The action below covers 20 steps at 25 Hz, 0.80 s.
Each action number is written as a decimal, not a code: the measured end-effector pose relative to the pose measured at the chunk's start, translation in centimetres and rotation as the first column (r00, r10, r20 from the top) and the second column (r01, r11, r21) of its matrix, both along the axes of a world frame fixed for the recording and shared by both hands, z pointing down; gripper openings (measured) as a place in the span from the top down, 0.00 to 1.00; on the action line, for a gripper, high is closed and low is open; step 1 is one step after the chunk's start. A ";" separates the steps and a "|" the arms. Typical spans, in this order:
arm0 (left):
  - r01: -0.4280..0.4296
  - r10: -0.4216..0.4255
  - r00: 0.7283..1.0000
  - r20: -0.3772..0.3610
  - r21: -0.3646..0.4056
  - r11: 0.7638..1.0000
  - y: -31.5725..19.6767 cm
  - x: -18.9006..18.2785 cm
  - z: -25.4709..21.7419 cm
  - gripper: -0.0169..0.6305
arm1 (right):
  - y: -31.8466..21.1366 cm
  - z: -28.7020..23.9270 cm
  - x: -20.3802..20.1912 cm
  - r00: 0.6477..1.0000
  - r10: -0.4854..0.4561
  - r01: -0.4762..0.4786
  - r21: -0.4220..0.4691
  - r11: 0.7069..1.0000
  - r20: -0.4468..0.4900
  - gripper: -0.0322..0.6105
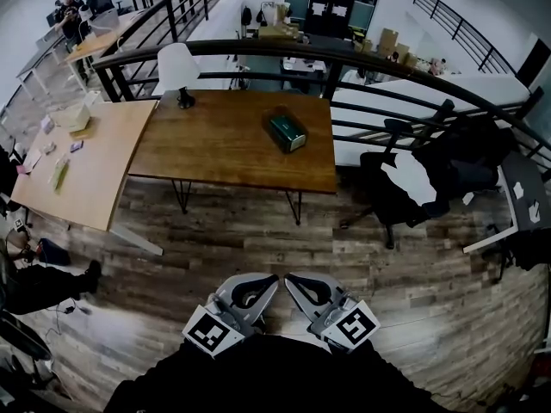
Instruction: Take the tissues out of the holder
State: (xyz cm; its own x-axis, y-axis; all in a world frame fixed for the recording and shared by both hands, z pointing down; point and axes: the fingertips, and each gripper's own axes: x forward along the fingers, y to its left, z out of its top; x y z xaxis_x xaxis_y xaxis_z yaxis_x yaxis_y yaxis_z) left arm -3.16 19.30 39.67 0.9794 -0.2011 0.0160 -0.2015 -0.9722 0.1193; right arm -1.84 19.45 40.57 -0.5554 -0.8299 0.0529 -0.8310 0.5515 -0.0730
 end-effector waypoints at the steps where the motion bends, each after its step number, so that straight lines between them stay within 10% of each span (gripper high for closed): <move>1: -0.002 0.002 1.000 -0.001 0.000 1.000 -0.7 -0.2 0.0 0.96 | -0.7 0.0 -0.2 1.000 0.001 -0.001 -0.003 1.000 0.000 0.94; 20: -0.018 0.017 1.000 -0.012 -0.034 0.999 -10.0 -3.2 0.5 0.96 | -9.6 0.6 -2.8 1.000 0.024 -0.024 -0.036 0.999 -0.002 0.94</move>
